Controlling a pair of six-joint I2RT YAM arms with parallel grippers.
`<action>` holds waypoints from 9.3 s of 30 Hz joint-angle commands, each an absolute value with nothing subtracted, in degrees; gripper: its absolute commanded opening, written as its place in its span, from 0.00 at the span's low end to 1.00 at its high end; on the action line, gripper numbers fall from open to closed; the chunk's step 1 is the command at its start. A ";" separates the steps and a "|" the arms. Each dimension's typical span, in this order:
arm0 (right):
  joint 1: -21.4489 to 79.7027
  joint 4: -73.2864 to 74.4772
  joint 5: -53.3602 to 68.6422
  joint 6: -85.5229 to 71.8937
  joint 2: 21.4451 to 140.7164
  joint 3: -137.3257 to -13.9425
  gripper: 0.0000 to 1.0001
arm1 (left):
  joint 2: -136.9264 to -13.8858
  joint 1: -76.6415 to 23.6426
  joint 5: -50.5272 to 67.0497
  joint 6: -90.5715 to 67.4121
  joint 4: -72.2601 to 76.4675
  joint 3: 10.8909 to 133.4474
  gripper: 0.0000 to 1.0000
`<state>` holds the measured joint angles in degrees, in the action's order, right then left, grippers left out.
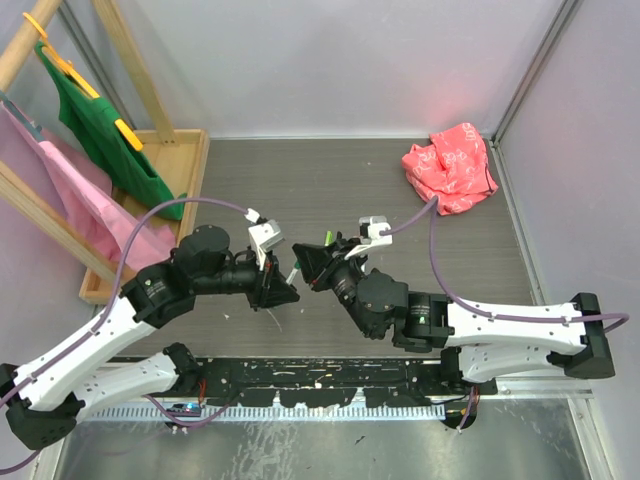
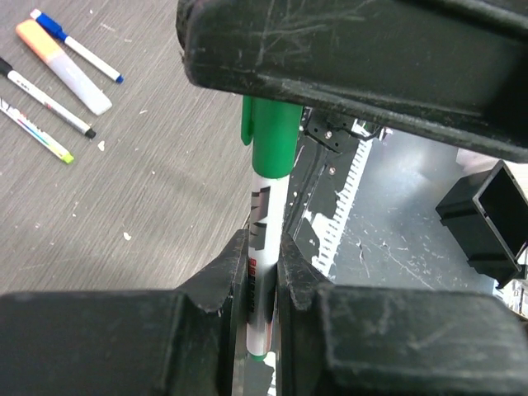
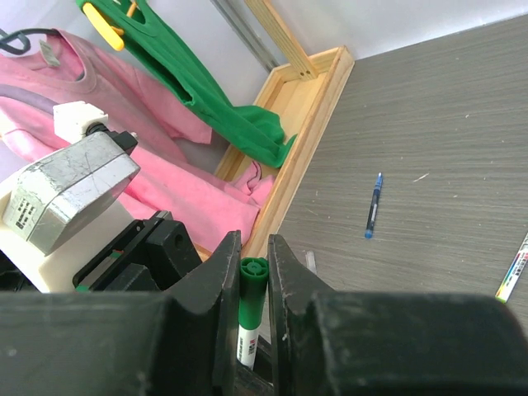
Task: Insert the pens into the pen caps
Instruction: Press the pen cap onto the pen, then place the pen at the center of the board, then pick up the pen from the center of the board.
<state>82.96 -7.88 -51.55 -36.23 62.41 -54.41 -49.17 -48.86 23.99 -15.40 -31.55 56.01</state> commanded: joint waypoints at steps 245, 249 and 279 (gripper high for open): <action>63.28 8.79 -20.01 -54.67 51.34 -45.52 0.64 | -54.21 -65.98 -14.86 -39.21 -7.94 46.54 0.00; 63.31 8.52 -19.09 -55.16 52.41 -45.01 0.61 | -54.02 -66.69 -15.53 -38.90 -7.91 47.00 0.00; 63.19 5.42 -16.33 -54.72 55.67 -43.73 0.06 | -55.74 -67.85 -20.03 -38.54 -11.30 49.49 0.08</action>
